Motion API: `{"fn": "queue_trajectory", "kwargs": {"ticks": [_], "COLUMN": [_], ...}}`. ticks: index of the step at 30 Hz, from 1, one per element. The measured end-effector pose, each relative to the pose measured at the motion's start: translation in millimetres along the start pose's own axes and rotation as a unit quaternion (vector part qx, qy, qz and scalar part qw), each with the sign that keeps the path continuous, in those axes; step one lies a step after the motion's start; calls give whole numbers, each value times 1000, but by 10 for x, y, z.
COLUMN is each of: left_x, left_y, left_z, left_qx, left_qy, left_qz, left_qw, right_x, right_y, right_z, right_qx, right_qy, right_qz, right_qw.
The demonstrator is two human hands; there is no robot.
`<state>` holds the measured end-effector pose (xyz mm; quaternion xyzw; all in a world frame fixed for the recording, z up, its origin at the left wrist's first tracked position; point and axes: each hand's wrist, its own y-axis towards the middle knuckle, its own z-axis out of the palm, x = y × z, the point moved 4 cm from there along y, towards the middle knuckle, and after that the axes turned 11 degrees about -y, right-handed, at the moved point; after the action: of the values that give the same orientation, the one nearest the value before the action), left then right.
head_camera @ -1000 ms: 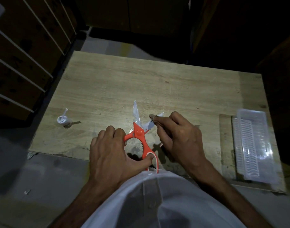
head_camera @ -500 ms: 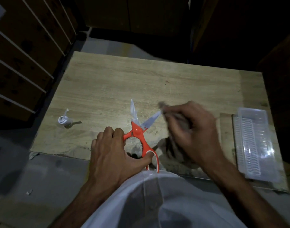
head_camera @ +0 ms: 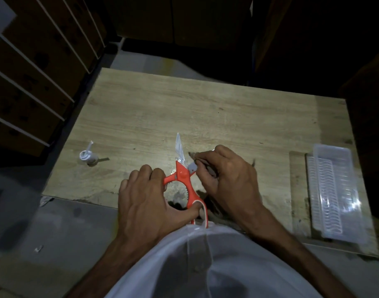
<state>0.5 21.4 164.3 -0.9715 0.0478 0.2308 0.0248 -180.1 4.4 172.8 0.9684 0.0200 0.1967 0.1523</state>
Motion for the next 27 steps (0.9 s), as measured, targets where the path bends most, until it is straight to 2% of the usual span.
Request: {"fn": "queue_trajectory", "kwargs": {"ticks": [10,13,15,18,21,24,27], "left_x": [-28,-17,-12,-2,8,-27,-43], "left_y": [15,14,16,33,52,75,83], "left_z": [22,22,7,16,42,41,44], "left_qx": [2,8,8,31,44,35,21], "left_qy": [18,-16,-38,-16,-17,-28,-40], "left_qz": [10,6,3,-13,-29,-20,-8], "left_qw": [1000,1000,999,999,998,999,999], "right_x": [-292,-474,-689,-842,-599,-154,27], "right_y": [69,85,89,93,47,-72,-135], "right_z": [-18,25,-18,-325,-524,-307,-16], "right_qx": [-16,-3,-11,-82,-101,-11,46], "right_qy": [-33,-50,-25,75,134,171,120], "right_qz": [66,87,135,180,125,39,-18], "right_qw": [997,995,990,977,978,984,992]}}
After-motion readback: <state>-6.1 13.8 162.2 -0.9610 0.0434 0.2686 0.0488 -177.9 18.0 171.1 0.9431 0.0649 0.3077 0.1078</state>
